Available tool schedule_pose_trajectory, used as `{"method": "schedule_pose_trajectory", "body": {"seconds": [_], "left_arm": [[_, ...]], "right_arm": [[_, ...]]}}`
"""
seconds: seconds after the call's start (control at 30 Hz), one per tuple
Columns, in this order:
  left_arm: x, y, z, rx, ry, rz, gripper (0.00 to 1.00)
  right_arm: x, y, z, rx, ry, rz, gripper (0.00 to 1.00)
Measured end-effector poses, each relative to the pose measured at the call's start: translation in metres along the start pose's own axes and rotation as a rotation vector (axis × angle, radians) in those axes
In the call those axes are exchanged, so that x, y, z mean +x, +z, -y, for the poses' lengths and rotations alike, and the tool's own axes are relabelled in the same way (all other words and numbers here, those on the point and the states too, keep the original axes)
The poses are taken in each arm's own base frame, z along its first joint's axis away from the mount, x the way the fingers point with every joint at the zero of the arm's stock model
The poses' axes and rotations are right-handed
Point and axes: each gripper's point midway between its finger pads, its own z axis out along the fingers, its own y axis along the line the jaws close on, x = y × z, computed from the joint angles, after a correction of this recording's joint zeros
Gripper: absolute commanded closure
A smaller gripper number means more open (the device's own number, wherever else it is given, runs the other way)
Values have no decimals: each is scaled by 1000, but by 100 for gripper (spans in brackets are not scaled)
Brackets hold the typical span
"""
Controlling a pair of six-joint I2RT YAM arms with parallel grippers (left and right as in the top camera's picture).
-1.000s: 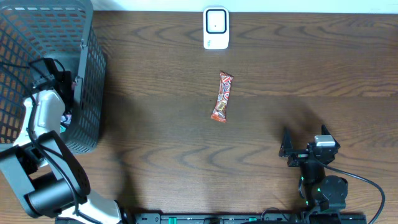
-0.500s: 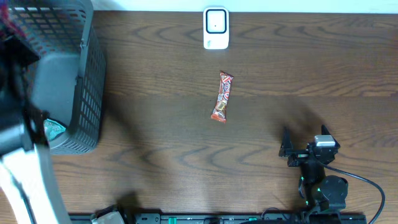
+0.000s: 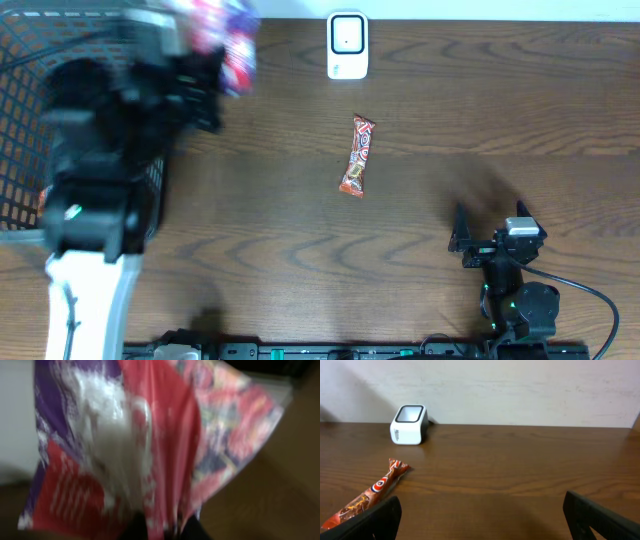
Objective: Scan the item barcode
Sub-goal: 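Carry the pink bag out and drop it beside the chocolate bar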
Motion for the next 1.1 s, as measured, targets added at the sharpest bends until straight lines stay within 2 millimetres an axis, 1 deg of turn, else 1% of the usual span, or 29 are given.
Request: {"method": "schedule_pose_trajectory", "body": {"seconds": [0.1,0.17,0.2,0.27,0.4,0.47,0.5,0.6,0.67,0.73,0.87,0.97,1.1], "left_arm": [[45,33,20,93,126,-165,93],[77,54,26,148,220,-270,93],[90,63,28,170,261,-308,93],[115,81,25,204,333,-382,93],[166,114,7,234,401,-518,93],[185,123,1,245,411,-569,93],[201,127,-2,263,425,-614,92],[245,131,-6,346,503,-737,92],[268,136,-9,387,568,-792,92],[288,144,-15,400,636,-834,92],[312,152,-29,391,703,-897,93],[322,155,-35,391,727,-921,93],[324,166,-32,371,729,-903,93]], "right_arm": [[0,0,0,0,0,0,1],[0,0,0,0,0,0,1],[0,0,0,0,0,0,1],[0,0,0,0,0,0,1],[0,0,0,0,0,0,1],[0,0,0,0,0,0,1],[0,0,0,0,0,0,1],[0,0,0,0,0,0,1],[0,0,0,0,0,0,1],[0,0,0,0,0,0,1],[0,0,0,0,0,0,1],[0,0,0,0,0,0,1],[0,0,0,0,0,0,1]]}}
